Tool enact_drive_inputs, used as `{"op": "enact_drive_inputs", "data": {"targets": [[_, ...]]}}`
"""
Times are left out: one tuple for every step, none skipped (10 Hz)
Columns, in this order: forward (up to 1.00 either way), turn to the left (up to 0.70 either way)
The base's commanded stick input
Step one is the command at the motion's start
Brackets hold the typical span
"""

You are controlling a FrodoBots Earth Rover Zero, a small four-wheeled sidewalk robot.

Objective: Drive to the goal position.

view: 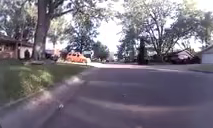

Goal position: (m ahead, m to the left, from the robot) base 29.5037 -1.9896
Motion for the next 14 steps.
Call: {"op": "enact_drive_inputs", "data": {"targets": [[1.00,0.00],[1.00,0.00],[1.00,0.00],[1.00,0.00],[1.00,0.00],[1.00,0.00],[1.00,-0.03],[1.00,-0.25],[1.00,-0.35],[1.00,-0.29],[1.00,0.00],[1.00,0.00],[1.00,0.00],[1.00,0.00]]}}
